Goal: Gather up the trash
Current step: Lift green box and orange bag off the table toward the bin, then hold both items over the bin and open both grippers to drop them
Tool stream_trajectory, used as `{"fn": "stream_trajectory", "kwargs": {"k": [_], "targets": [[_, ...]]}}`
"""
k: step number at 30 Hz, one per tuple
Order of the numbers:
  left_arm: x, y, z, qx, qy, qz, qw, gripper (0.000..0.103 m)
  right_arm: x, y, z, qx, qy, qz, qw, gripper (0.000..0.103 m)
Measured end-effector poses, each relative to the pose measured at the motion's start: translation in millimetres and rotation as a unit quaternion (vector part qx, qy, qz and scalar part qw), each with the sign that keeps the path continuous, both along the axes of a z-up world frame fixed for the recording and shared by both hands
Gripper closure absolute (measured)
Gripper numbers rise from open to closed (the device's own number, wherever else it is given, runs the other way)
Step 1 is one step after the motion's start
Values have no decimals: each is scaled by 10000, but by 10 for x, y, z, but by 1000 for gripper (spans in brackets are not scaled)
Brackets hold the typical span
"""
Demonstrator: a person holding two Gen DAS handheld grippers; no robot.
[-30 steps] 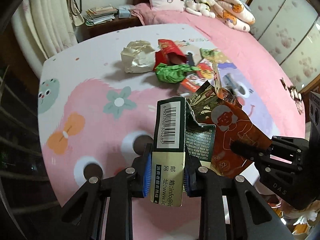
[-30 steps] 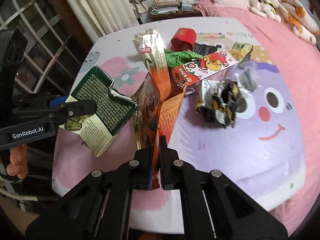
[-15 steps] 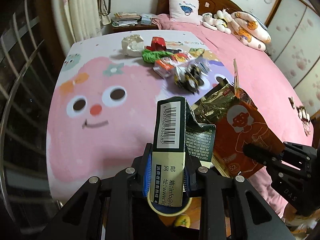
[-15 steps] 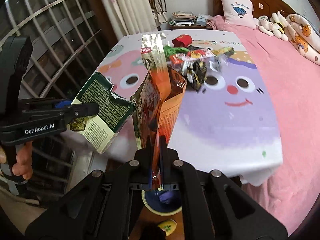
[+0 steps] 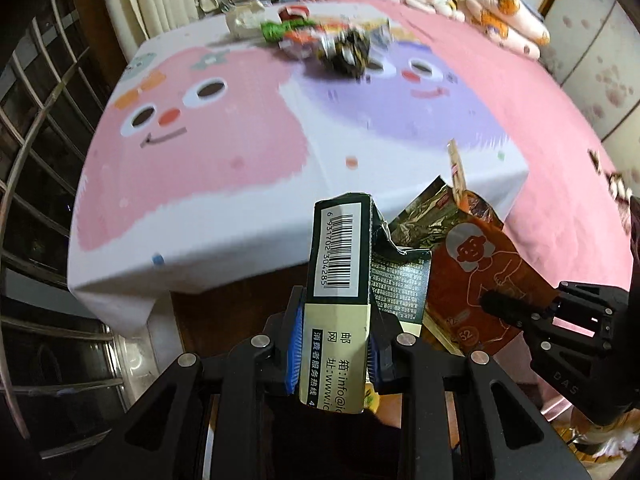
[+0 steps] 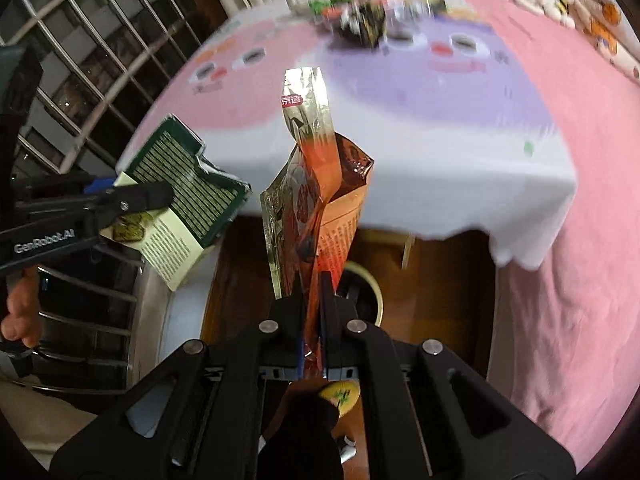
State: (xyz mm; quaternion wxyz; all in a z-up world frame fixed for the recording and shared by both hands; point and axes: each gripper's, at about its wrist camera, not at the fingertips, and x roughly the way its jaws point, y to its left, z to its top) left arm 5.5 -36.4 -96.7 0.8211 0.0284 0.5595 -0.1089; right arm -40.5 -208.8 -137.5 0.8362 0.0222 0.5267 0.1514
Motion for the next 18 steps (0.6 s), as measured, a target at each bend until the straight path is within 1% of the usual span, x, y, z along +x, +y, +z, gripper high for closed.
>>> {"fn": "stream_trajectory", "kwargs": {"k": [2,4,7,9,10,15,18], "targets": [[-10,-33,-219,64,237,-92,9997,78,-45,-18,-229,-25,214,-66,9997,100],[-18,-54,-445,105,380,-104,9992,78,-68,-46,-494,-46,449,-153,9989,100],[-1,-80,-893,166,634,-99,9978,78,-51,-70,-925,-95,753,-235,9968,100],[8,-114,-1260,246,774,-97,9967,78,-14,-80,-1234,-189,892,-269,9955,100],[18,-127,-1385,266,821,-92,9962,78,10,-84,-1413,-238,983,-305,9944,100],[107,-203,-2221,266,948,-70,9951,78,153,-69,-2261,-462,1307,-432,9894,100],[146,-259,-2626,329,968,-119,9947,78,223,-37,-2736,-504,1467,-427,9870,100]]}}
